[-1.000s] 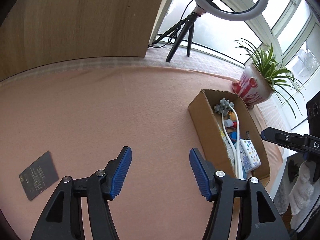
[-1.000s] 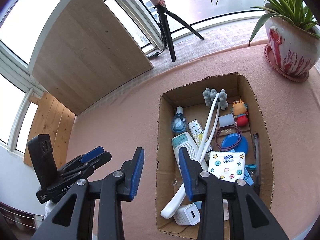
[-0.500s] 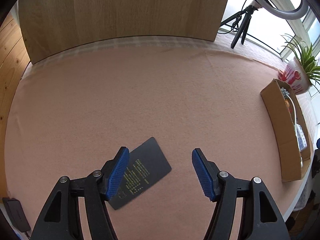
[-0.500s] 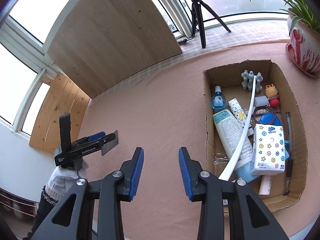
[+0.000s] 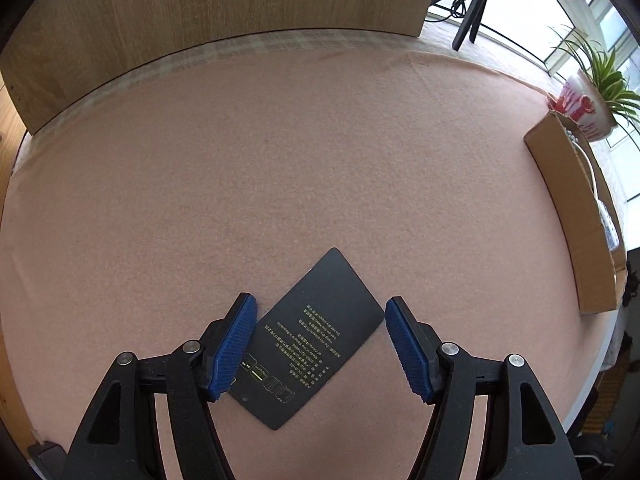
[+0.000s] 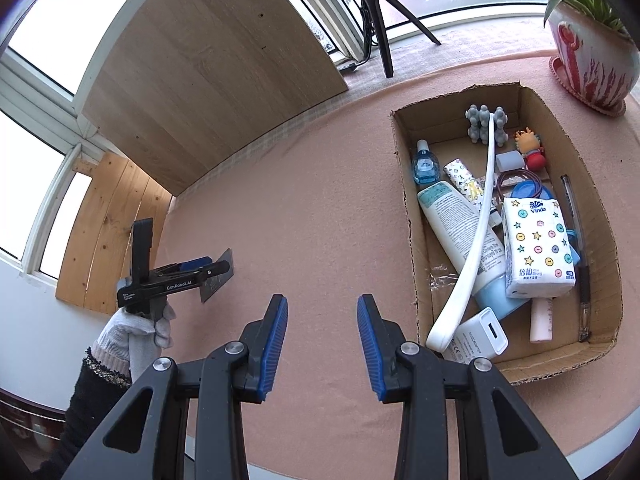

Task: Organize objects
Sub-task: 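Grasp the black card edge with the left gripper and lift it, then carry the black card into the box and open the left gripper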

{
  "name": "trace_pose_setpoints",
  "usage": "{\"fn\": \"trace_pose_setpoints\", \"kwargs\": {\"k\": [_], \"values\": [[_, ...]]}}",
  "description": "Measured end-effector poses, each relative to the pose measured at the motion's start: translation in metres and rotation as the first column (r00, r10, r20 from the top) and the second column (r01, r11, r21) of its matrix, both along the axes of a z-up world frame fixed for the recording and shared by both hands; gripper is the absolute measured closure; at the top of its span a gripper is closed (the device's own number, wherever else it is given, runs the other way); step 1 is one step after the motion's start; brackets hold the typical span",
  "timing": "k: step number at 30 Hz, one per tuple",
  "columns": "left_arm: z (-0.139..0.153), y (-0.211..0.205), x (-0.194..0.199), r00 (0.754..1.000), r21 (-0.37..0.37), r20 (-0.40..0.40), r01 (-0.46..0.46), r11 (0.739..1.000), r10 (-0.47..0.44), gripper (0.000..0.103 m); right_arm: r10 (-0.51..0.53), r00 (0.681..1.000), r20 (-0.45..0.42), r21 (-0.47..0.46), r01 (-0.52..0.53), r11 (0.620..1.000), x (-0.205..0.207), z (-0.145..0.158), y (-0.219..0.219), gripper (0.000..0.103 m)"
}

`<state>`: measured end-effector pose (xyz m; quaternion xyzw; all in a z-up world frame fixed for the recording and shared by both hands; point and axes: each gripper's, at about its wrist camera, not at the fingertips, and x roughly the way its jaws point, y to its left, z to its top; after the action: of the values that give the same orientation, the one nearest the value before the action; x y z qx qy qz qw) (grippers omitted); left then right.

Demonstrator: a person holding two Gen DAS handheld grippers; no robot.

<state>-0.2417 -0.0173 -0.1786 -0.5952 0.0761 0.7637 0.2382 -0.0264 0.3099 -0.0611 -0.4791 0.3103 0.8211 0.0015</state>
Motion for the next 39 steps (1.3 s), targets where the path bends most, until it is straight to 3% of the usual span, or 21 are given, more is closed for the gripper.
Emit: {"fn": "trace_pose_setpoints", "kwargs": {"k": [4, 7, 8, 11, 21, 39], "values": [[-0.001, 0.007, 0.016, 0.996, -0.071, -0.004, 0.088, 0.994, -0.088, 0.033, -0.007, 1.0, 0.004, -0.023, 0.007, 1.0, -0.002, -0.002, 0.0, 0.07], [-0.002, 0.01, 0.026, 0.991, -0.145, -0.025, 0.129, 0.981, -0.134, 0.041, -0.003, 1.0, 0.003, -0.031, 0.003, 1.0, -0.003, -0.003, -0.002, 0.07], [-0.001, 0.01, 0.029, 0.989, -0.149, -0.027, 0.138, 0.979, -0.144, 0.046, -0.003, 1.0, 0.002, -0.031, 0.003, 1.0, -0.004, -0.003, -0.002, 0.07], [0.0, 0.01, 0.035, 0.988, -0.165, -0.029, 0.146, 0.975, -0.153, 0.046, -0.005, 1.0, -0.001, -0.034, 0.005, 0.999, -0.004, -0.003, -0.001, 0.07], [0.023, 0.023, 0.049, 0.99, -0.095, -0.068, 0.115, 0.989, -0.122, 0.047, -0.011, 1.0, -0.014, 0.027, 0.011, 1.0, 0.005, 0.005, 0.012, 0.07], [0.103, 0.245, 0.074, 0.949, 0.07, -0.197, 0.266, 0.961, -0.248, 0.047, -0.069, 0.998, -0.004, 0.266, 0.068, 0.962, 0.05, 0.019, 0.042, 0.07]]}}
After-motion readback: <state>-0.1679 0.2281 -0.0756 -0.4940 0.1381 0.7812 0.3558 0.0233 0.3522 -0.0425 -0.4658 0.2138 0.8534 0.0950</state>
